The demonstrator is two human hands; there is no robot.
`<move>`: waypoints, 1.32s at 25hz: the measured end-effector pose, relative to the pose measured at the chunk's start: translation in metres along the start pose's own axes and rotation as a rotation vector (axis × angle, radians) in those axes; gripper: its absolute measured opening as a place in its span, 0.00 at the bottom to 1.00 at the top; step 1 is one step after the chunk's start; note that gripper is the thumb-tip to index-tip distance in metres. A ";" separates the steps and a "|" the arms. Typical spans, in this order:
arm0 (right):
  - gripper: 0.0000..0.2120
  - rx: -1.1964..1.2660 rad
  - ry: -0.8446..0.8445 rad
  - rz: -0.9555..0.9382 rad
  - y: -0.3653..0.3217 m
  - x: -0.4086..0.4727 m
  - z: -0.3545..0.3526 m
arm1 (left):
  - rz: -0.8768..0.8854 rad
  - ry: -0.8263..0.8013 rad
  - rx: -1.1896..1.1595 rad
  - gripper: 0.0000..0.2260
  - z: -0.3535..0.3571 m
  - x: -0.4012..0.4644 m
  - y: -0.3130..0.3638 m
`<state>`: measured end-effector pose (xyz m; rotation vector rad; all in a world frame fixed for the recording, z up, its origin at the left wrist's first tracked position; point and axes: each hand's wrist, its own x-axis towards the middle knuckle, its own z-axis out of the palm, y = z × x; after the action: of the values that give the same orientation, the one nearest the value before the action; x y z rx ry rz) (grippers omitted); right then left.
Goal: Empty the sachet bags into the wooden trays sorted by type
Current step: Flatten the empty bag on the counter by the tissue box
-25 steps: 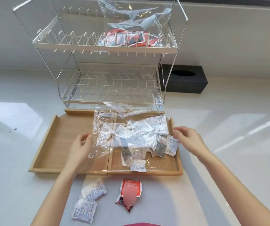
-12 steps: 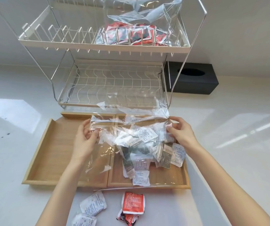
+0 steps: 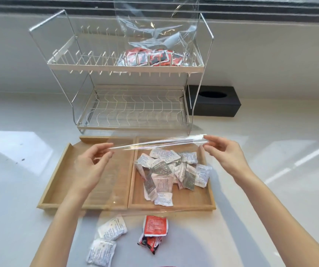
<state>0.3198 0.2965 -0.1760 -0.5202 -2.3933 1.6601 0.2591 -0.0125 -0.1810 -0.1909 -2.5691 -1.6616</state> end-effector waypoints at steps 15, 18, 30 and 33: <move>0.10 -0.047 0.196 -0.317 -0.032 -0.024 -0.060 | 0.157 -0.014 -0.120 0.10 0.012 -0.020 0.057; 0.10 -0.038 0.266 -0.287 -0.026 -0.020 -0.082 | 0.143 -0.056 -0.253 0.10 0.036 -0.013 0.069; 0.09 -0.211 0.361 -0.085 0.044 0.032 -0.160 | 0.013 -0.247 -0.041 0.11 0.177 0.027 0.096; 0.08 -0.237 0.349 -0.009 0.065 0.059 -0.170 | 0.009 -0.307 0.083 0.19 0.212 0.039 0.097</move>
<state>0.3349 0.4874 -0.1782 -0.7647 -2.3302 1.1693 0.2357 0.2224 -0.1758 -0.4868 -2.8412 -1.6312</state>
